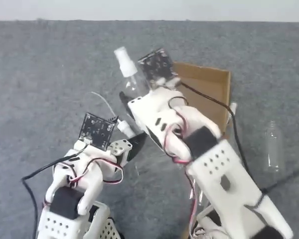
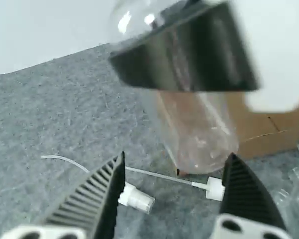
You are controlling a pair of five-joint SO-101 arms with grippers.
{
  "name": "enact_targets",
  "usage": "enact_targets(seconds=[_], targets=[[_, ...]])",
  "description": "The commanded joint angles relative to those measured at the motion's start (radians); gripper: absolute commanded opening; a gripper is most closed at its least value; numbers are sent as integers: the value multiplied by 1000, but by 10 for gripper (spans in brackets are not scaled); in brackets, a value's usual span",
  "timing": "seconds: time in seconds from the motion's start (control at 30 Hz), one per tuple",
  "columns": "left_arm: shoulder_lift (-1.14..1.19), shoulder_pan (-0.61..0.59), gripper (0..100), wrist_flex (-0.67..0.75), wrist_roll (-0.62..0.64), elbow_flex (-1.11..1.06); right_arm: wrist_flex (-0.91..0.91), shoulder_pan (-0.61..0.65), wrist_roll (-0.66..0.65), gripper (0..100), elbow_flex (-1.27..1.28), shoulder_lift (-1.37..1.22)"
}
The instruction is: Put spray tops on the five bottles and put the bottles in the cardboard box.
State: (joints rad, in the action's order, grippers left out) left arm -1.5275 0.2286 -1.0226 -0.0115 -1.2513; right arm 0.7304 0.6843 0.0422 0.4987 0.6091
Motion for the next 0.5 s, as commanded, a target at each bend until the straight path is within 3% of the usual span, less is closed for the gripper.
enact_targets(seconds=[0.0, 0.47], targets=[[-3, 2, 290, 26, -11, 5, 5, 5, -34, 6, 48, 142], [-2, 2, 290, 31, -11, 5, 61, -42, -43, 6, 97, 183]])
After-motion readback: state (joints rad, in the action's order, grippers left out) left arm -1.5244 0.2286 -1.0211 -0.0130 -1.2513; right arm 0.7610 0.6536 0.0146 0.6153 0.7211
